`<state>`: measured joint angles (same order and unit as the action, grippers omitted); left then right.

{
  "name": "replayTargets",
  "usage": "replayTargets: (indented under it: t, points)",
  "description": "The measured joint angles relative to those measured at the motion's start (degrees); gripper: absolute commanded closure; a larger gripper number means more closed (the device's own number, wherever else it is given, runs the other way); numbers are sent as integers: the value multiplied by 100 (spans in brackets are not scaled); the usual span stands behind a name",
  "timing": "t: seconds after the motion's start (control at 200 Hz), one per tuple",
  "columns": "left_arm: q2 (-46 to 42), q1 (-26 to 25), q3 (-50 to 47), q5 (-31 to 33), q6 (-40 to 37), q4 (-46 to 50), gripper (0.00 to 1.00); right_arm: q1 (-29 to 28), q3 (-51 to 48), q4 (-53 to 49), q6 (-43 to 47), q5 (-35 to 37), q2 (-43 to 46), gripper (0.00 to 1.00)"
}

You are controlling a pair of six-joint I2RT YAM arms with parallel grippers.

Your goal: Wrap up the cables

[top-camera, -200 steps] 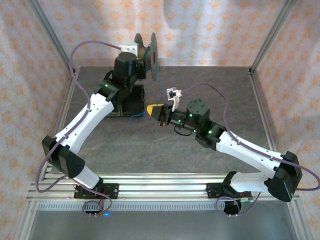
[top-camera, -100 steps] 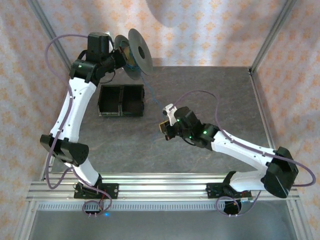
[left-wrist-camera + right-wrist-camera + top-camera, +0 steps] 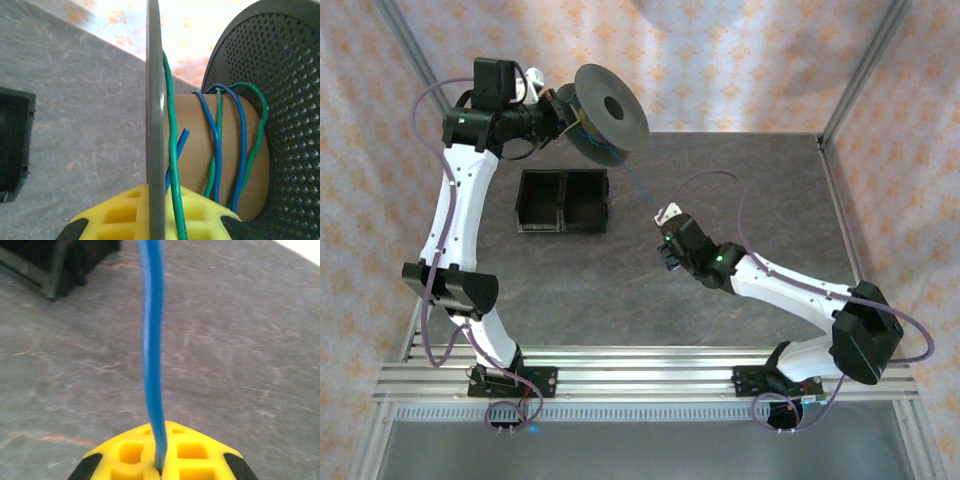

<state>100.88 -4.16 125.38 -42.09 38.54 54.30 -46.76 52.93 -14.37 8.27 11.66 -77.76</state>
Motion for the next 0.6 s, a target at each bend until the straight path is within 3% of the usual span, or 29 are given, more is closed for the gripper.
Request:
replayTargets:
  t: [0.29, 0.601]
  points:
    - [0, 4, 144, -584, -584, 601, 100, 780, -66, 334, 498, 487, -24, 100]
    - [0, -186, 146, -802, -1235, 940, 100, 1491, 13, 671, 702, 210, -197, 100]
